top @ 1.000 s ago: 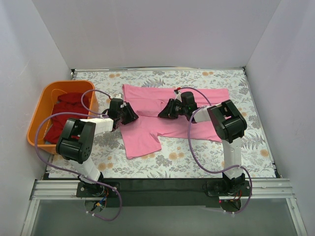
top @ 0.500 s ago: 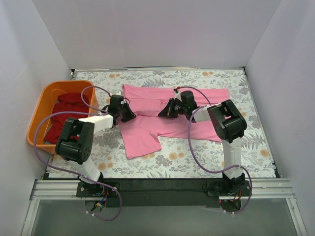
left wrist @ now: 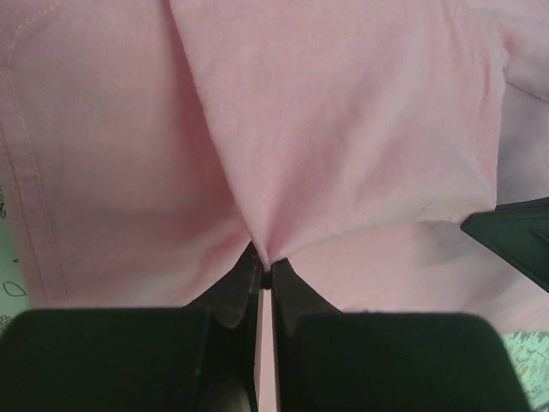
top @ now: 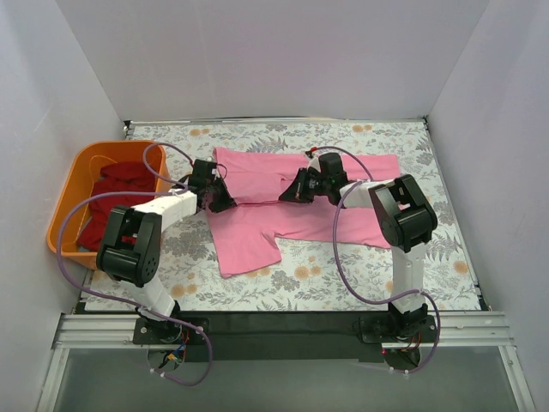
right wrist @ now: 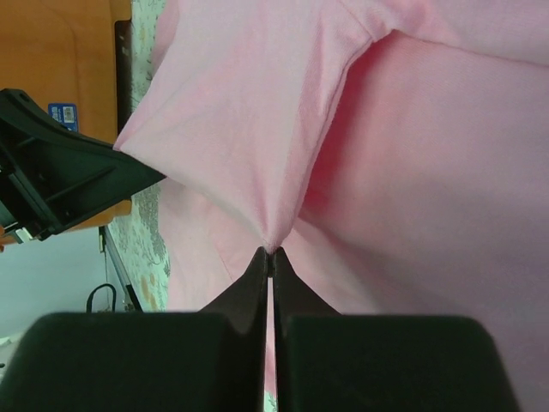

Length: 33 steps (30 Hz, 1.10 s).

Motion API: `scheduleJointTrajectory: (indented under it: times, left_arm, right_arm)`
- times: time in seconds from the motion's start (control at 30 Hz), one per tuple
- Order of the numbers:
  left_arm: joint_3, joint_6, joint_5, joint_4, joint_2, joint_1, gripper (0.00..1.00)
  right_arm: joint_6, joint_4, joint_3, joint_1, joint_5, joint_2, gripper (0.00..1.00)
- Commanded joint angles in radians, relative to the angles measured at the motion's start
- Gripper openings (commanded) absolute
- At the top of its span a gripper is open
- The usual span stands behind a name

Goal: Fold and stack the t-shirts
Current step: Fold the tshirt

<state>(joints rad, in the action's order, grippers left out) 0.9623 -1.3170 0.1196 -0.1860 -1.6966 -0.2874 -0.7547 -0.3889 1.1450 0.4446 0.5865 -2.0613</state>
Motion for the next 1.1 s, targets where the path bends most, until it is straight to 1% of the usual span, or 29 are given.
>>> scheduleJointTrajectory:
  times: [0.0,0.3,0.4,0.47,0.5,0.63,0.67,0.7,0.73,0.77,0.8,0.9,0.97,1.07]
  left_arm:
    - [0.065,-0.007,0.014,-0.098,0.012,0.014,0.00]
    - [0.130,0.004,0.049,-0.231,-0.041,0.042,0.00]
    - [0.131,0.010,0.068,-0.256,-0.074,0.047,0.02]
    - [0.128,0.010,0.080,-0.263,-0.083,0.047,0.06]
    - [0.125,0.007,0.087,-0.265,-0.083,0.047,0.07]
    - [0.115,0.004,0.080,-0.270,-0.074,0.047,0.16]
    - [0.115,0.004,0.077,-0.273,-0.072,0.048,0.26]
    - [0.113,0.004,0.069,-0.276,-0.063,0.048,0.32]
    - [0.112,0.004,0.065,-0.279,-0.057,0.048,0.35]
    - [0.110,0.004,0.058,-0.282,-0.051,0.050,0.43]
    - [0.110,0.004,0.055,-0.282,-0.032,0.051,0.46]
    - [0.122,0.002,0.040,-0.283,-0.005,0.053,0.60]
    - [0.133,0.001,0.029,-0.285,0.011,0.053,0.62]
    - [0.153,-0.007,0.009,-0.290,0.021,0.053,0.61]
  right_arm:
    - [0.021,0.041,0.036,-0.015,0.029,0.050,0.01]
    - [0.052,0.119,0.094,-0.023,0.072,-0.006,0.02]
    - [0.061,0.130,0.105,-0.021,0.075,-0.023,0.02]
    - [0.080,0.151,0.113,-0.021,0.072,-0.026,0.04]
    - [0.087,0.162,0.117,-0.020,0.069,-0.026,0.06]
    - [0.141,0.240,0.143,-0.018,0.026,-0.007,0.13]
    - [0.162,0.272,0.151,-0.018,0.016,0.001,0.16]
    - [0.176,0.288,0.156,-0.018,0.006,0.010,0.18]
    - [0.189,0.307,0.160,-0.018,-0.017,0.029,0.21]
    - [0.216,0.340,0.173,-0.018,-0.027,0.038,0.23]
    - [0.228,0.360,0.182,-0.018,-0.033,0.049,0.27]
    - [0.259,0.383,0.197,-0.017,-0.050,0.082,0.30]
    - [0.265,0.383,0.205,-0.011,-0.050,0.095,0.30]
    - [0.267,0.380,0.237,0.002,-0.028,0.078,0.31]
